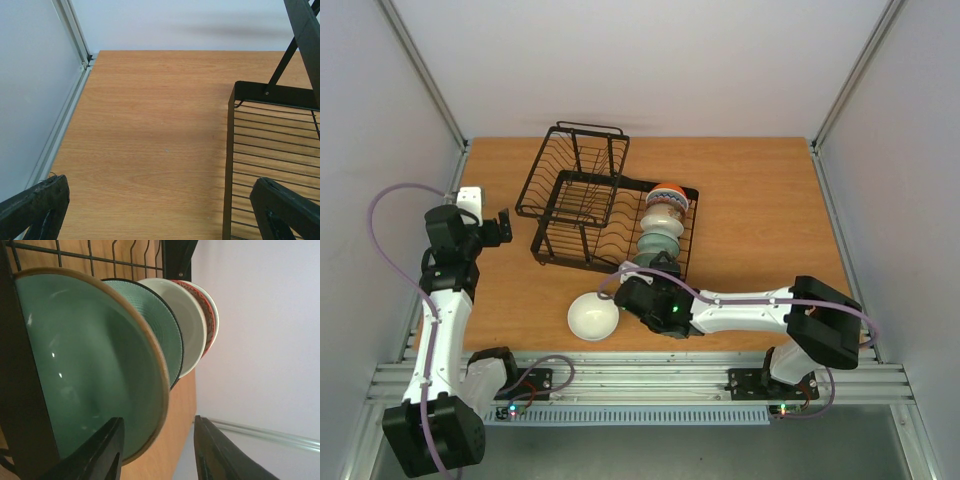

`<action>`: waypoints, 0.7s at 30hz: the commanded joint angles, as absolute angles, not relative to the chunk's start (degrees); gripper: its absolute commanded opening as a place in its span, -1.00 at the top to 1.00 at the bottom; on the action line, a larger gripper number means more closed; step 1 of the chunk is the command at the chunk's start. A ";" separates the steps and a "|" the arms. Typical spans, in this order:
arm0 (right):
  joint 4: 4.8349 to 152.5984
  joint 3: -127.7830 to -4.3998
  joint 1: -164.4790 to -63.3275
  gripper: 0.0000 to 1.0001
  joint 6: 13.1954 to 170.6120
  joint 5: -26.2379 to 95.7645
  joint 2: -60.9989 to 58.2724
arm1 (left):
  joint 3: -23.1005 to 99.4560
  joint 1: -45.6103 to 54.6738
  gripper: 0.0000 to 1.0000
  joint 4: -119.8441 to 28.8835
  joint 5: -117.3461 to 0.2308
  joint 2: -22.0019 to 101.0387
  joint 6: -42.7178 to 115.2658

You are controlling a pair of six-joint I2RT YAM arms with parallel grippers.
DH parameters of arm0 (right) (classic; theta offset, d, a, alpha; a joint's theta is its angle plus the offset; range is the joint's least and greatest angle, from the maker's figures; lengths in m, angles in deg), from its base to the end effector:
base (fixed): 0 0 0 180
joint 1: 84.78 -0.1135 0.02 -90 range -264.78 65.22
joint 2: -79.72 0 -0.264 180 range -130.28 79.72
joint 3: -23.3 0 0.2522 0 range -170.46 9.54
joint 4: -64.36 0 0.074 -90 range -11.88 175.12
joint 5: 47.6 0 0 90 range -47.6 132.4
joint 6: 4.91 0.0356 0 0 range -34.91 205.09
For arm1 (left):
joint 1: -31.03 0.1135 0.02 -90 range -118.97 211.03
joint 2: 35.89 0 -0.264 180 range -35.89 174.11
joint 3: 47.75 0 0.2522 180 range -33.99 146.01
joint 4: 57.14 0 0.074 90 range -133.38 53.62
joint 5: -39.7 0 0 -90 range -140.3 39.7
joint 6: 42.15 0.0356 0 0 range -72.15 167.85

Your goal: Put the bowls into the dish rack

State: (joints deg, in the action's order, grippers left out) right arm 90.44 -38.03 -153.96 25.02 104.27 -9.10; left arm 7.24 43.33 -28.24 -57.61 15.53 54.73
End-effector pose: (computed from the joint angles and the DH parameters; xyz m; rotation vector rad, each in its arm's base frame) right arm 0.1332 0.2620 0.1880 -1.7660 1.3083 -1.2319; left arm 0.2021 0.0394 0.2888 -0.0138 2.0100 0.0853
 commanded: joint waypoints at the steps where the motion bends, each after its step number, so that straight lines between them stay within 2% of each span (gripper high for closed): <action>1: 92.58 -39.50 -154.27 0.17 27.88 103.88 -6.85 | 6.71 43.78 -0.99 -31.83 -58.12 15.34 54.62; 8: 104.62 -45.92 -155.01 0.09 37.17 100.33 -1.36 | 6.70 43.78 -0.99 -31.78 -58.29 15.51 54.63; 13: 111.82 -52.09 -160.10 0.09 41.46 98.48 1.74 | 6.82 43.78 -0.99 -31.71 -58.21 15.28 54.62; 18: 129.74 -62.13 -160.51 0.12 55.67 84.15 -0.63 | 6.78 43.84 -0.99 -31.71 -58.32 15.44 54.65; 21: 134.43 -65.40 -160.33 0.15 60.65 76.95 -3.55 | 6.83 43.86 -0.98 -31.63 -58.47 15.47 54.57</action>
State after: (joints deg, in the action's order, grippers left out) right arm 121.37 -62.09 -160.39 49.56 88.73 -0.14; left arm 7.24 43.35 -28.24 -57.61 15.53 54.73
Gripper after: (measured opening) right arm 0.432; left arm 0.995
